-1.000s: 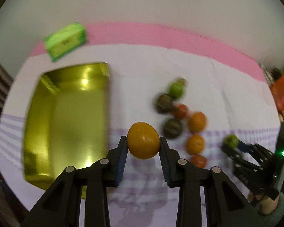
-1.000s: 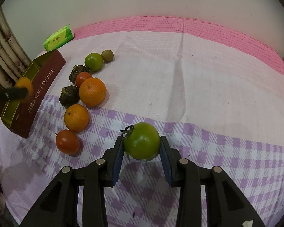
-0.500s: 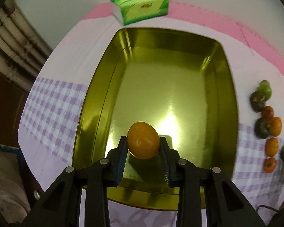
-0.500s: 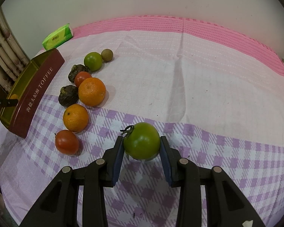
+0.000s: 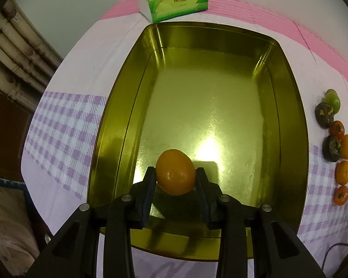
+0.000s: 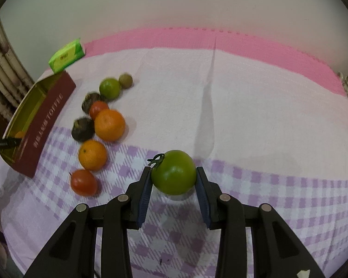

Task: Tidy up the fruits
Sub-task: 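Carry the orange into the gold tray and open the left tool, then lower the green tomato into the gold tray and open the right tool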

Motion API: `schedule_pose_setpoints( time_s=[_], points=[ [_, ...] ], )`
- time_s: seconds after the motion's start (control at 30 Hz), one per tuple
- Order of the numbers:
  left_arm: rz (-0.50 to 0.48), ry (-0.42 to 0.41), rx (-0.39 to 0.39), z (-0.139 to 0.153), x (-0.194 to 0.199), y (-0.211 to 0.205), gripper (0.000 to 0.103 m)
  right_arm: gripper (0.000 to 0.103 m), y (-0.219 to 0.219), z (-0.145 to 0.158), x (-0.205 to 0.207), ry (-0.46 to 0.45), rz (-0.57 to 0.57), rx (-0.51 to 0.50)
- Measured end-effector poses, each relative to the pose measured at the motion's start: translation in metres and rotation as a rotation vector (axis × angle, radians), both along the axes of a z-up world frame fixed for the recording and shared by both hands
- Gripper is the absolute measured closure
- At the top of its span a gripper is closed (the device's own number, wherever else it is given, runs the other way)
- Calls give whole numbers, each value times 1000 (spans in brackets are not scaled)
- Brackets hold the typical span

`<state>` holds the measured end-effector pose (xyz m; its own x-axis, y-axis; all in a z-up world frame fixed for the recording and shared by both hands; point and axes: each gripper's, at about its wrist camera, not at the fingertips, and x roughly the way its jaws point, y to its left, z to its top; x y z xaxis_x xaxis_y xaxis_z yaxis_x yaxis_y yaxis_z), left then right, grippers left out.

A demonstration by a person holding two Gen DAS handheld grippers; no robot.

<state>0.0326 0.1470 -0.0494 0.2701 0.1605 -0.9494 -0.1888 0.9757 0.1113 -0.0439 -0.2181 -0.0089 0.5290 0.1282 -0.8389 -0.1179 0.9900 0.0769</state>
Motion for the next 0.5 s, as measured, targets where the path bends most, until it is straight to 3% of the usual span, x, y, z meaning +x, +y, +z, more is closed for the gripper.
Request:
schedule_pose_setpoints(
  time_s=[0.03,0.1,0.17,0.37,0.5],
  points=[
    [-3,-11,2,1,-1,-1,65,68,2,6,1,-12,8,-1],
    [-1,-21,8,4,-3,-1,48,68,15,21,5,-39,44,-11],
    [-2,-57,13,11,-8,-3,39,68,32,32,9,-56,91,-7],
    [-24,-134,51,34,-21,-3,37,68,119,42,27,-53,313,54],
    [16,-185,69,51,-34,8,27,68,184,38,35,-38,446,79]
  ],
)
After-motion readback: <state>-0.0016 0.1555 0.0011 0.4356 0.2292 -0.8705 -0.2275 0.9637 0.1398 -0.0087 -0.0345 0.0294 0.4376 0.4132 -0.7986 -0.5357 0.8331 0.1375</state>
